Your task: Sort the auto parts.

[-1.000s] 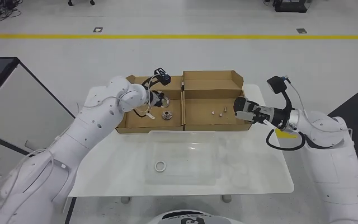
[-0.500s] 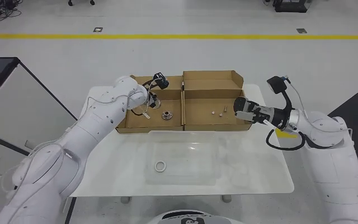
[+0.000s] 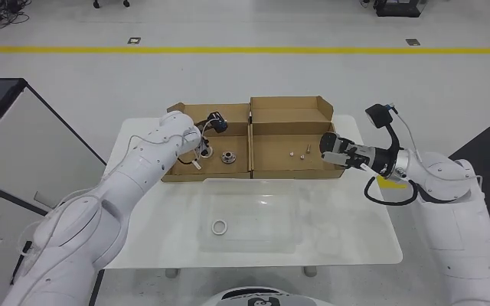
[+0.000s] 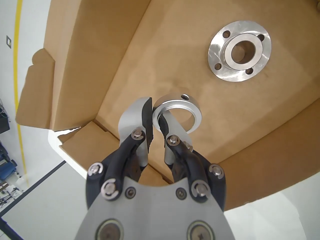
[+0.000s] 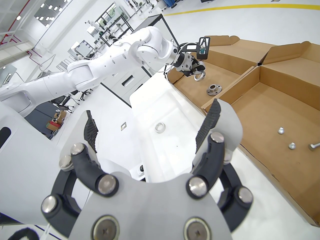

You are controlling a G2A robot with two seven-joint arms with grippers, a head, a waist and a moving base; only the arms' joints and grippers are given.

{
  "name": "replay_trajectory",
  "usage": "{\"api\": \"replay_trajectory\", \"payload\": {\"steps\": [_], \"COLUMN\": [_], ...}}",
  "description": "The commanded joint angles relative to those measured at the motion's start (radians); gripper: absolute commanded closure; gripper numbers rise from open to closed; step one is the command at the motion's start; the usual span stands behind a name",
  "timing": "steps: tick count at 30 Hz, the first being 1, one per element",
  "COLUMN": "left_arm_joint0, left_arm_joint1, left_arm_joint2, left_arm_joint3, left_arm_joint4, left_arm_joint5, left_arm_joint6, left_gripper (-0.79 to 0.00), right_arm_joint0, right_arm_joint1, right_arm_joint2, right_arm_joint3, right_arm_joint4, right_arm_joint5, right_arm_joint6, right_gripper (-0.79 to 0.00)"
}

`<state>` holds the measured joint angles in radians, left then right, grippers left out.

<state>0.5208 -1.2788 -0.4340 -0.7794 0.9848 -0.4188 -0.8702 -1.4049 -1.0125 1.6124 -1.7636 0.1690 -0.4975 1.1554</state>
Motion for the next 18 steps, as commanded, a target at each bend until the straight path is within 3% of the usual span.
{"api": "replay_trajectory", "payload": {"steps": [1, 14, 18], "left_arm_joint0": [-0.002, -0.014, -0.019], "left_arm_joint1": [-0.011, -0.066, -0.077], "left_arm_joint2": [0.004, 0.006, 0.004], "left_arm_joint3": [0.018, 0.131, 0.159], "left_arm_joint4": [0.004, 0.001, 0.005], "left_arm_joint5": [0.0, -0.012, -0.019], "left_arm_joint6": [0.008, 0.055, 0.062], "left_gripper": [0.0, 0.0, -0.129], "right_arm_joint0": [0.0, 0.0, 0.0], "right_arm_joint1": [0.0, 0.0, 0.0], "right_arm_joint2": [0.0, 0.0, 0.0], "right_arm_joint3": [0.0, 0.0, 0.0], "right_arm_joint4": [0.0, 0.0, 0.0], "right_arm_joint5": [0.0, 0.0, 0.0], "right_arm_joint6": [0.0, 0.0, 0.0], "right_gripper": [-0.785, -0.785, -0.785]}}
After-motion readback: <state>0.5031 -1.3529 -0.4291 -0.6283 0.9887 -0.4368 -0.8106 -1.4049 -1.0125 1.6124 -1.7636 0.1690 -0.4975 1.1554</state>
